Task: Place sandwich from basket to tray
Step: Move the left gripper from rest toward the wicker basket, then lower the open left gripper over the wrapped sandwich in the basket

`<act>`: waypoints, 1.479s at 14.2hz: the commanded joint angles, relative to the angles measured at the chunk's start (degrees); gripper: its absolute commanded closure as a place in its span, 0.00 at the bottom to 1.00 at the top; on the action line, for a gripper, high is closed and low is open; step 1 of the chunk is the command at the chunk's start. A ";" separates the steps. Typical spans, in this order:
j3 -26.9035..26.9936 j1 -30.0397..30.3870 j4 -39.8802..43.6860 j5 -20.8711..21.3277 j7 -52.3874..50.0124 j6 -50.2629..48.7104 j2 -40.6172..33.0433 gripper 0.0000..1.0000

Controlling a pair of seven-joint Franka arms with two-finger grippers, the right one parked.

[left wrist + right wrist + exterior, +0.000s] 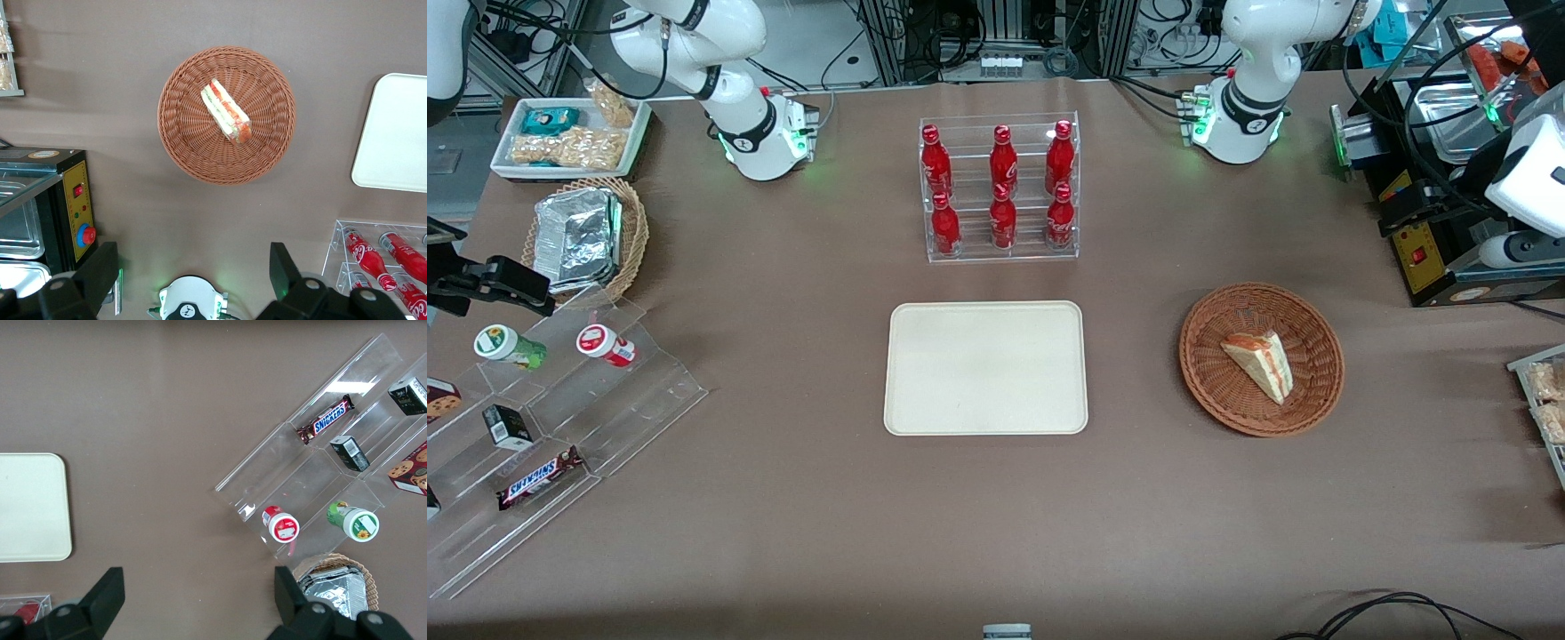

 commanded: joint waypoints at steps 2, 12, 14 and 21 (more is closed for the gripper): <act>0.03 0.10 -0.15 -0.09 -0.62 0.00 -0.71 0.00; 0.11 0.36 -11.97 -1.49 -11.34 8.84 3.95 0.00; 0.29 0.45 -17.09 -4.04 -11.69 15.09 4.12 0.00; 0.38 0.45 -37.30 -3.52 -29.85 45.41 5.35 0.00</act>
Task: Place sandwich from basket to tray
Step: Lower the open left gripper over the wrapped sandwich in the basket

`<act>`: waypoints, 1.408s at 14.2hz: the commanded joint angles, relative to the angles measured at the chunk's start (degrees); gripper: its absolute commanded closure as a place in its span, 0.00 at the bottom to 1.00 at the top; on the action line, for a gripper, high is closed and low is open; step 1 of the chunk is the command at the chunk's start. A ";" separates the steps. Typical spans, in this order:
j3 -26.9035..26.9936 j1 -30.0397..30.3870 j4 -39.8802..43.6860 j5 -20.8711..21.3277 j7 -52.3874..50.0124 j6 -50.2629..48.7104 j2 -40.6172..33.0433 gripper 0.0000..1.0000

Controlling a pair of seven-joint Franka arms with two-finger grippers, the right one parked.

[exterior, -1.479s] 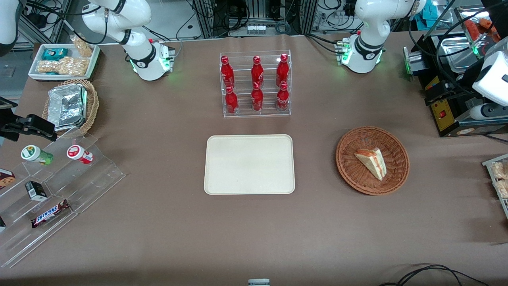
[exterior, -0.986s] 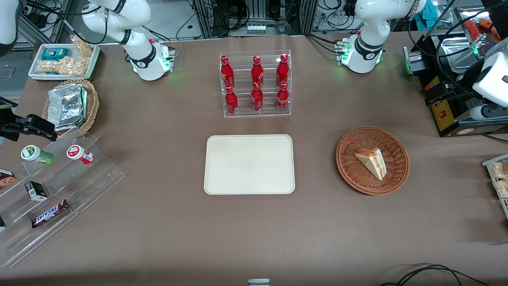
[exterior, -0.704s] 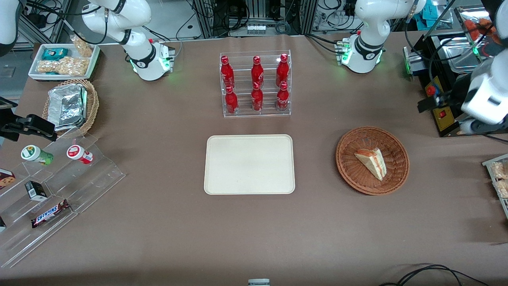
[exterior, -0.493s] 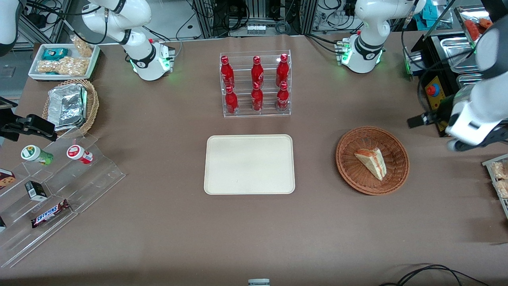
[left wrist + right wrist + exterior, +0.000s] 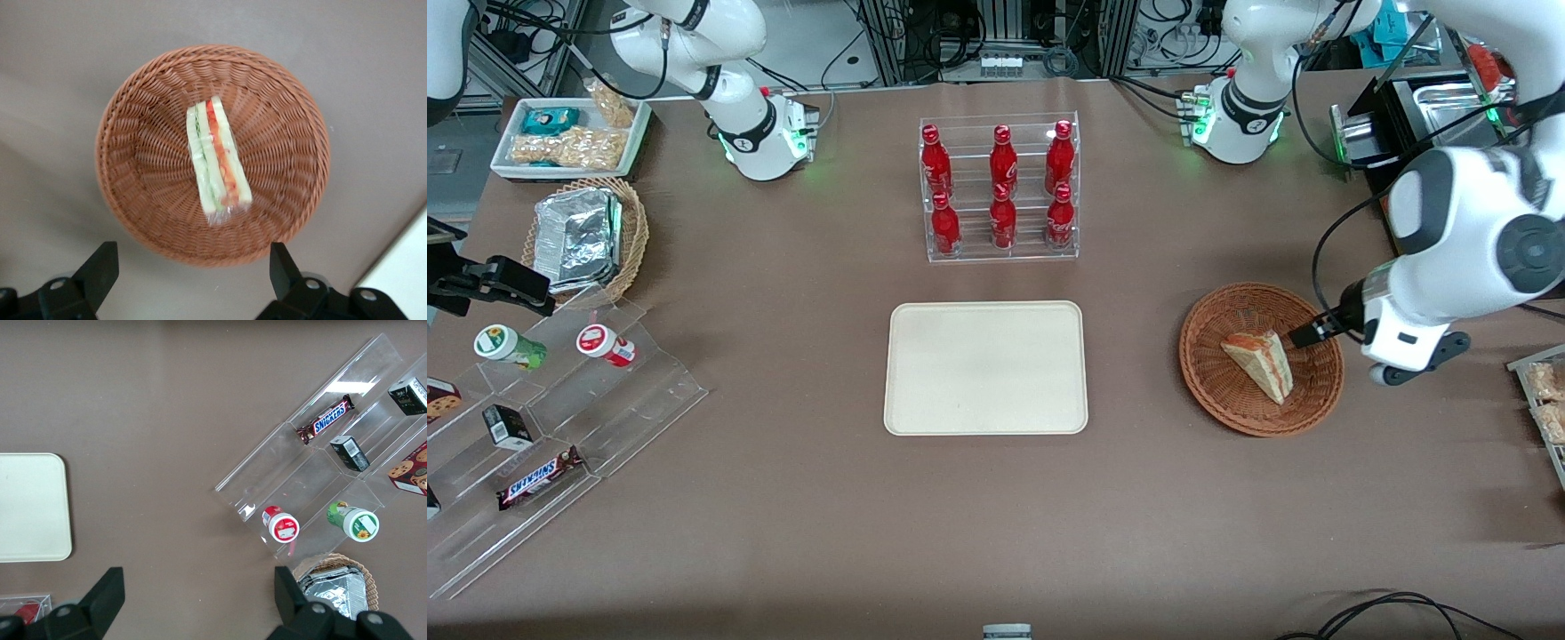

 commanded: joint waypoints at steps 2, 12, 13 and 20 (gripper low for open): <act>0.02 0.20 -8.40 -0.63 -8.68 12.41 0.48 0.00; -0.07 -0.33 -12.54 -1.07 -11.05 21.31 3.38 0.00; -0.07 -0.33 -12.54 -1.07 -11.05 21.40 3.65 0.00; -0.25 -0.68 -12.72 -0.98 -13.34 21.31 6.81 0.00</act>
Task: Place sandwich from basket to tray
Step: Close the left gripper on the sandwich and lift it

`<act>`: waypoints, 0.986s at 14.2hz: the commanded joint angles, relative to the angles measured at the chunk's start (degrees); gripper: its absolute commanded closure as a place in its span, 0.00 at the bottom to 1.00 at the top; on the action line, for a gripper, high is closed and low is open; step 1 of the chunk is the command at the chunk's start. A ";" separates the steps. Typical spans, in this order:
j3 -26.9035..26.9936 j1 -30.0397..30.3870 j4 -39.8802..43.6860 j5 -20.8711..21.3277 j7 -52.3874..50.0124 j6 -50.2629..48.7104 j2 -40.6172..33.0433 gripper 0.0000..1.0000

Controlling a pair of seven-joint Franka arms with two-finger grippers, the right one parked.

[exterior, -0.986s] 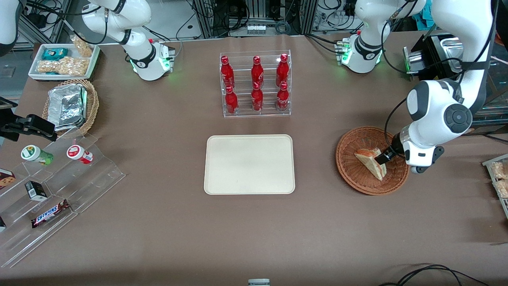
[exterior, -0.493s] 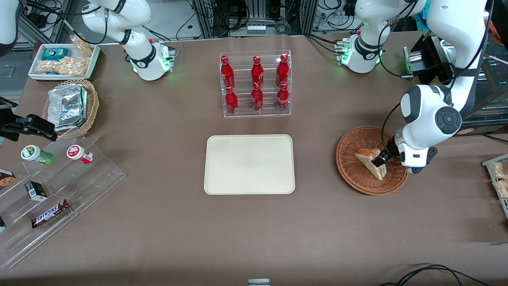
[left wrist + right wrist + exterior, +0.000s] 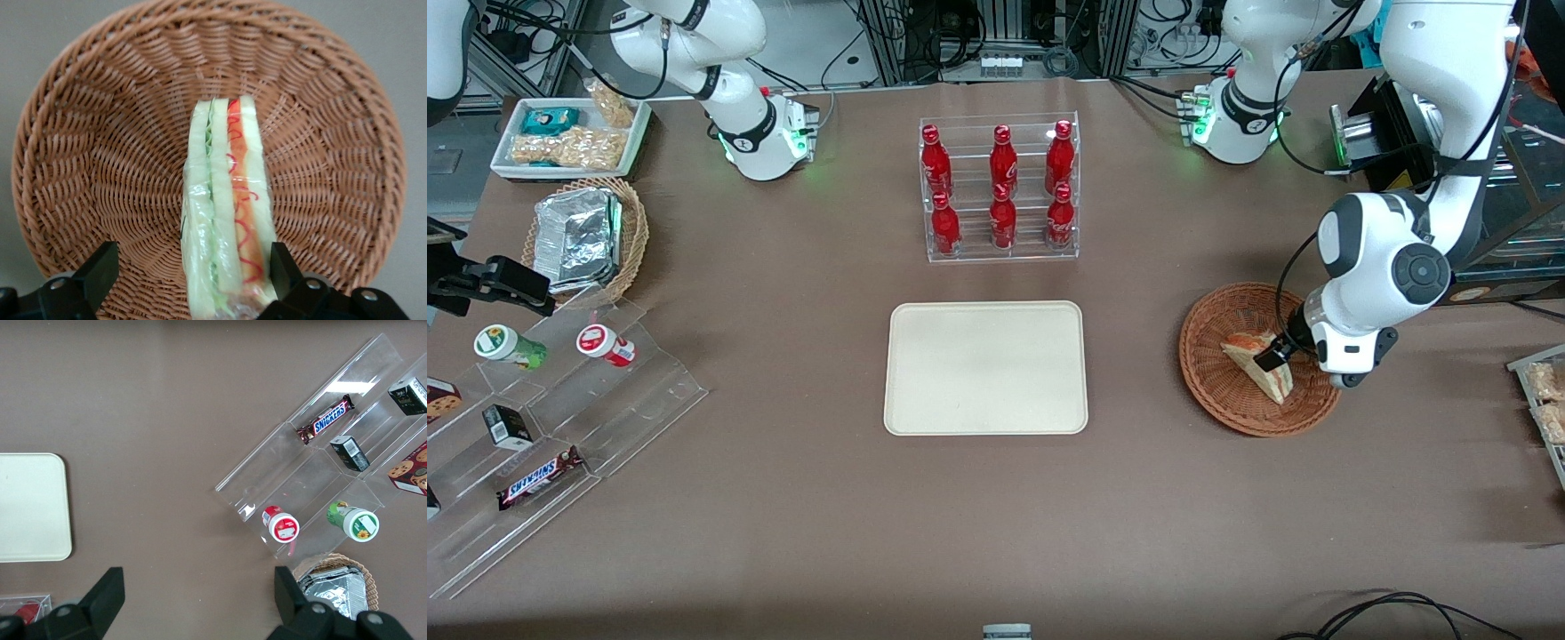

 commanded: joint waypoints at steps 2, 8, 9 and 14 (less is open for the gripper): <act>-0.13 -1.14 -0.61 -0.30 -1.35 1.28 1.38 0.00; -0.13 -1.59 -0.26 -0.30 -3.80 1.37 1.73 0.10; -0.13 -1.59 -0.08 -0.30 -5.12 1.37 1.73 0.30; -0.13 -1.59 1.06 -0.21 -5.83 0.67 0.59 0.91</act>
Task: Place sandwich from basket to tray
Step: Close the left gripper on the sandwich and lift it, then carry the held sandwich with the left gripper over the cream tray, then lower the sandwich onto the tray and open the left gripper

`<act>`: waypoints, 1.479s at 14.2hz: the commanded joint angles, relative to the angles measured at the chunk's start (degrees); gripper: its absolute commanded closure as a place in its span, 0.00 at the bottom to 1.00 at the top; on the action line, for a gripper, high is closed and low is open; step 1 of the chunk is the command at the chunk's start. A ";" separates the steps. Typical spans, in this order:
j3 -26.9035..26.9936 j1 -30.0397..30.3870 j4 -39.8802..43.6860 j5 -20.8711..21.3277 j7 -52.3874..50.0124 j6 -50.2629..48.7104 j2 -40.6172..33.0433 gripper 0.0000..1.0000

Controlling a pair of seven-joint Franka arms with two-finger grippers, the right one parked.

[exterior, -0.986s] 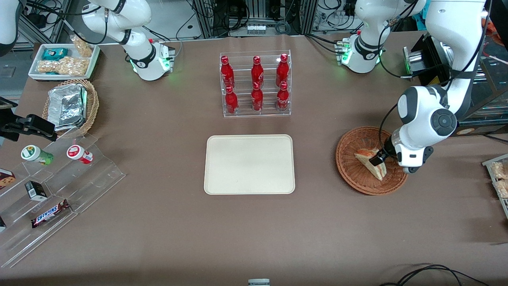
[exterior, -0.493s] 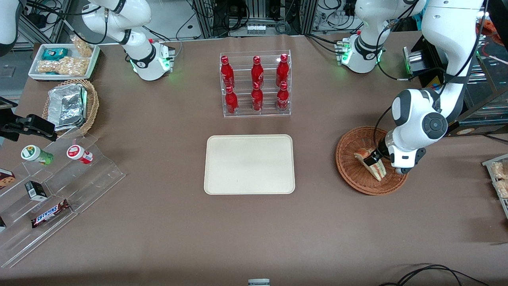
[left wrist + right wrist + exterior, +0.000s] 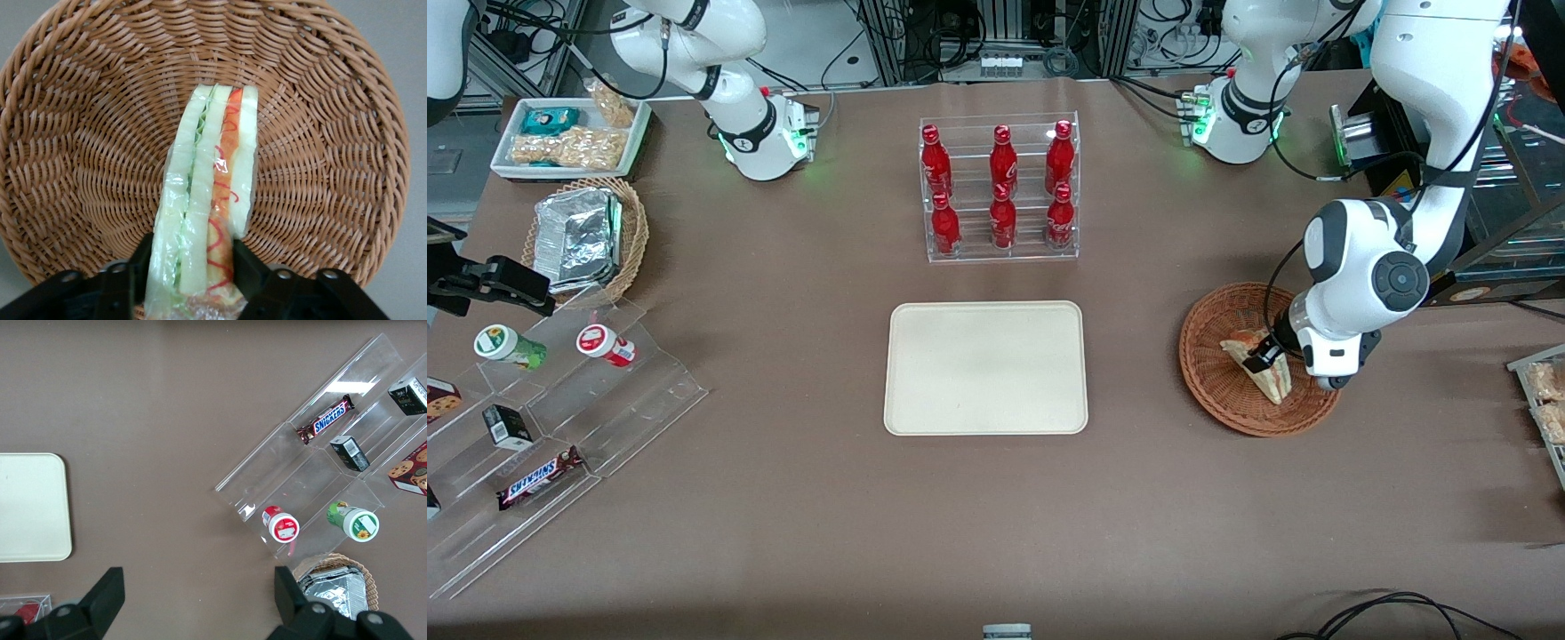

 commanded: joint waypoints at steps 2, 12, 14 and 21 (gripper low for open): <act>0.08 -0.53 1.88 0.27 -0.54 -2.61 -2.06 0.92; -0.10 -23.18 23.50 8.97 -6.07 -23.01 2.92 0.94; -0.10 -30.11 28.66 8.36 -6.68 -22.84 8.79 0.93; -0.19 -41.57 61.46 8.00 -14.76 -32.86 31.66 0.91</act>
